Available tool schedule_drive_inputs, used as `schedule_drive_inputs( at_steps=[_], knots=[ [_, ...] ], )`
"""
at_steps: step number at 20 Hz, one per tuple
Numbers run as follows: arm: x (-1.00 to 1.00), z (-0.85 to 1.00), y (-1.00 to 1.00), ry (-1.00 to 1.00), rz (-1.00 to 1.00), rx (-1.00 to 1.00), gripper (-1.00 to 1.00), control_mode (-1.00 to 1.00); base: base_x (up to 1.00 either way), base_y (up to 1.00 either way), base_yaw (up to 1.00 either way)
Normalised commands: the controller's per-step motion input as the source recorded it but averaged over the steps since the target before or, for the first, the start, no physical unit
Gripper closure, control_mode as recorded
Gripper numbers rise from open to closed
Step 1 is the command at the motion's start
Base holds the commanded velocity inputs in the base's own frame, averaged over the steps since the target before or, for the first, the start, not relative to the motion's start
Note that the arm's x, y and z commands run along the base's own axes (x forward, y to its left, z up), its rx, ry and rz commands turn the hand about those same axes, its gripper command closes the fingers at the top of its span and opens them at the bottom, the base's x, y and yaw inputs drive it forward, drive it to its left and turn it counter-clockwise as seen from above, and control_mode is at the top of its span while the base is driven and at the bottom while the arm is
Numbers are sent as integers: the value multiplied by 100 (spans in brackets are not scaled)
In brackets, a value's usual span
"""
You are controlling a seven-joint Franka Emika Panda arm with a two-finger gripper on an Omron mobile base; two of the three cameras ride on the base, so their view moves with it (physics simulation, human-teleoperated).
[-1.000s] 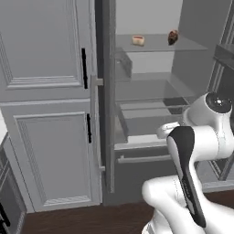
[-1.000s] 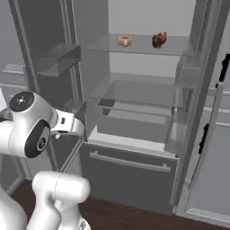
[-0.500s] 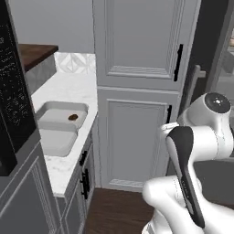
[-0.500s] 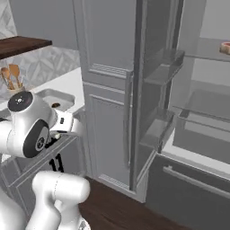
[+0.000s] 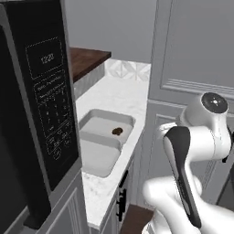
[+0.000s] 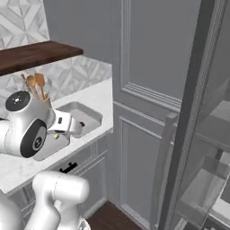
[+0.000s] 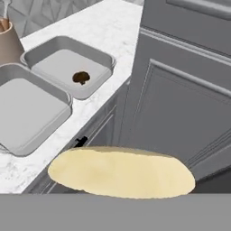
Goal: Place one mushroom and one steak in each tupperware on the nearby counter, to pack two identical lunches.
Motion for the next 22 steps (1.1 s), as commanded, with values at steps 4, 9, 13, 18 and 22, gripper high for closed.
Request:
schedule_drive_inputs(
  at_steps=[4, 9, 13, 18, 22],
  knots=[
    [0, 0, 0, 0, 0, 0, 100, 100, 100, 13, 36],
    [0, 0, 0, 0, 0, 0, 100, 100, 100, 49, 41],
    [0, 0, 0, 0, 0, 0, 100, 100, 100, 42, 43],
    [0, 0, 0, 0, 0, 0, 100, 100, 100, 77, 37],
    [0, 0, 0, 0, 0, 0, 100, 100, 100, 100, 30]
  ],
)
